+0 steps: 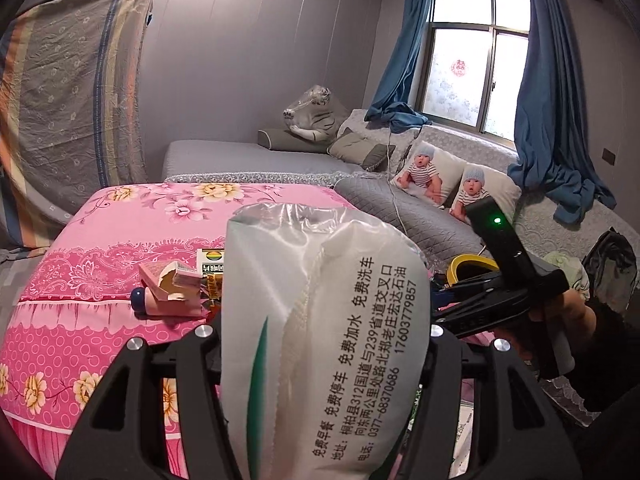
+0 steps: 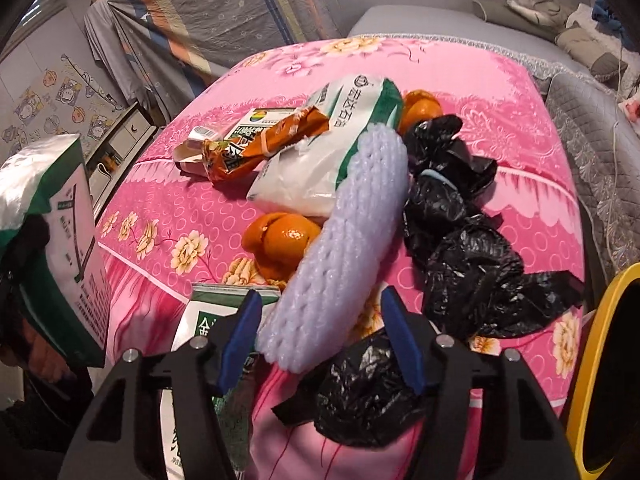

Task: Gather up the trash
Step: 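Grasp the white foam mesh sleeve with the right gripper while the left holds the bag, then carry both items over the yellow bin and open both grippers to drop them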

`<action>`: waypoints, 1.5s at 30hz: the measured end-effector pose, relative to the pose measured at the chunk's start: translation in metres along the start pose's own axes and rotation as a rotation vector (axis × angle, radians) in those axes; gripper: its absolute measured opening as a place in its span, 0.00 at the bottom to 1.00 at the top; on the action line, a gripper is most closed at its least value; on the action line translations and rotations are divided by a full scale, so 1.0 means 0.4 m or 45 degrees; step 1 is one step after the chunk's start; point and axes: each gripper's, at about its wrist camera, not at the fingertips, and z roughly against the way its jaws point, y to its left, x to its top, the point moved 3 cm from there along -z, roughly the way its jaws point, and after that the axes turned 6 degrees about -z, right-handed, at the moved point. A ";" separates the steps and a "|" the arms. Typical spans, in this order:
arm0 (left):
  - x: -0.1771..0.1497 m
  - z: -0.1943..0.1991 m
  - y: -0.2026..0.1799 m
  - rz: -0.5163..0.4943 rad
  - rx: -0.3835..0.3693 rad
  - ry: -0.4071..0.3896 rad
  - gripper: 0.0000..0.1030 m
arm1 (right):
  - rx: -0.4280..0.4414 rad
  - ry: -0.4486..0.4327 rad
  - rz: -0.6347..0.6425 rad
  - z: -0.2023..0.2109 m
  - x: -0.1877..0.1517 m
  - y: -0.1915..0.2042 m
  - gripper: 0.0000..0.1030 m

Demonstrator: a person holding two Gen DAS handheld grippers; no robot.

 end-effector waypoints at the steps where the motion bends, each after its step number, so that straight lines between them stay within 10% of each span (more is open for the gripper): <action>1: 0.000 0.000 0.001 0.006 -0.002 -0.001 0.52 | 0.008 0.014 0.001 -0.011 0.003 -0.001 0.54; 10: 0.004 0.002 0.003 0.023 0.027 -0.006 0.52 | 0.117 -0.028 -0.020 0.017 0.005 -0.013 0.17; 26: 0.041 -0.002 -0.047 0.047 0.026 -0.004 0.52 | 0.438 -0.269 -0.170 0.275 -0.055 -0.088 0.15; 45: 0.216 -0.129 -0.321 -0.125 -0.169 0.020 0.52 | 0.281 -0.679 -0.362 0.513 -0.156 -0.324 0.15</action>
